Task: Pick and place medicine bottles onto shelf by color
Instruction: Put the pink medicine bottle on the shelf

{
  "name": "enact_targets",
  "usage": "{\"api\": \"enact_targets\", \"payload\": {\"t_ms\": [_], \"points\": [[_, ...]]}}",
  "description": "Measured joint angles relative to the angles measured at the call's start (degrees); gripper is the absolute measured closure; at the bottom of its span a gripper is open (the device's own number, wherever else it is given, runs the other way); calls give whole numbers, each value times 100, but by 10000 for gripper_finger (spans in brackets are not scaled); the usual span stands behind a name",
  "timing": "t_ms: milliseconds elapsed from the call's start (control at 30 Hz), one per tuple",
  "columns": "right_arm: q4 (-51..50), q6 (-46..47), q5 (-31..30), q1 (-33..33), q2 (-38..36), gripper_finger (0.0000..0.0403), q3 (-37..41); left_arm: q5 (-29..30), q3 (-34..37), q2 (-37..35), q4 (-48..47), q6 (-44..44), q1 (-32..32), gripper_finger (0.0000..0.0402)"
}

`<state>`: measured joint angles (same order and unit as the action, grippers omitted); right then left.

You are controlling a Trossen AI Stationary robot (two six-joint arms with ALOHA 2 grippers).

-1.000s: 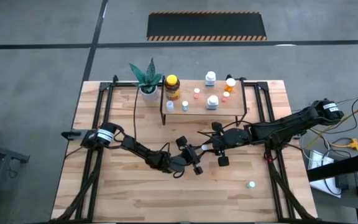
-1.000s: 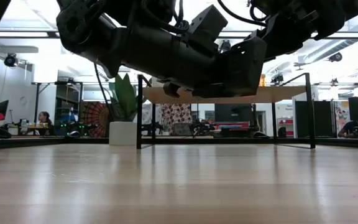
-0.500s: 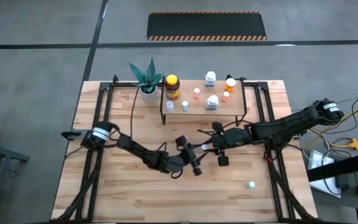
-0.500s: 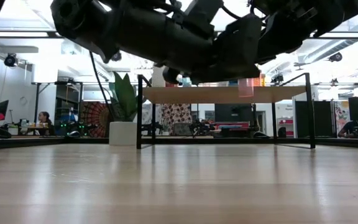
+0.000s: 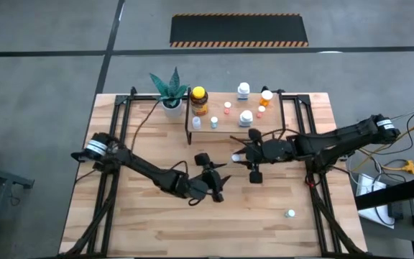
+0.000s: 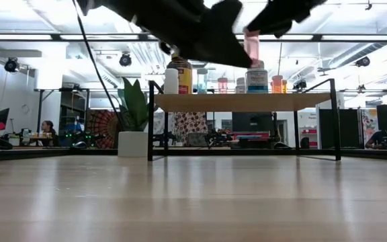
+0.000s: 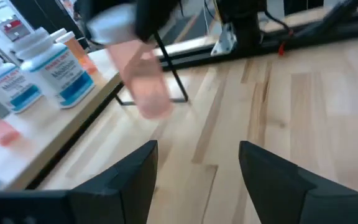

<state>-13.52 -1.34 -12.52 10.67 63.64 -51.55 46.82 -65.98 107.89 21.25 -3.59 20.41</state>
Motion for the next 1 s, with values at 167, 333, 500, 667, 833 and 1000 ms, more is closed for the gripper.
{"api": "enact_targets", "payload": {"t_ms": [167, 333, 500, 667, 833, 1000], "points": [[-648, -77, -253, -242, 167, 290, -746, 88, 7, -561, -1144, -29, 6, 194], [-1172, 28, -261, -431, 307, 290, -1277, 192, 134, -1051, -1477, -171, 8, 194], [-1409, -22, -249, -528, 375, 290, -1717, 224, 674, -1650, -1372, -341, 41, 194], [-1537, 59, -255, -798, 554, 290, -2323, 332, 1255, -2314, -1001, -449, 33, 194], [-1667, -206, -212, -1333, 876, 290, -3026, 312, 1750, -2762, 9, -1049, 29, 194], [-1939, -616, 140, -1998, 1480, 290, -3790, 317, 2044, -3097, 457, -1451, 24, 194]]}}
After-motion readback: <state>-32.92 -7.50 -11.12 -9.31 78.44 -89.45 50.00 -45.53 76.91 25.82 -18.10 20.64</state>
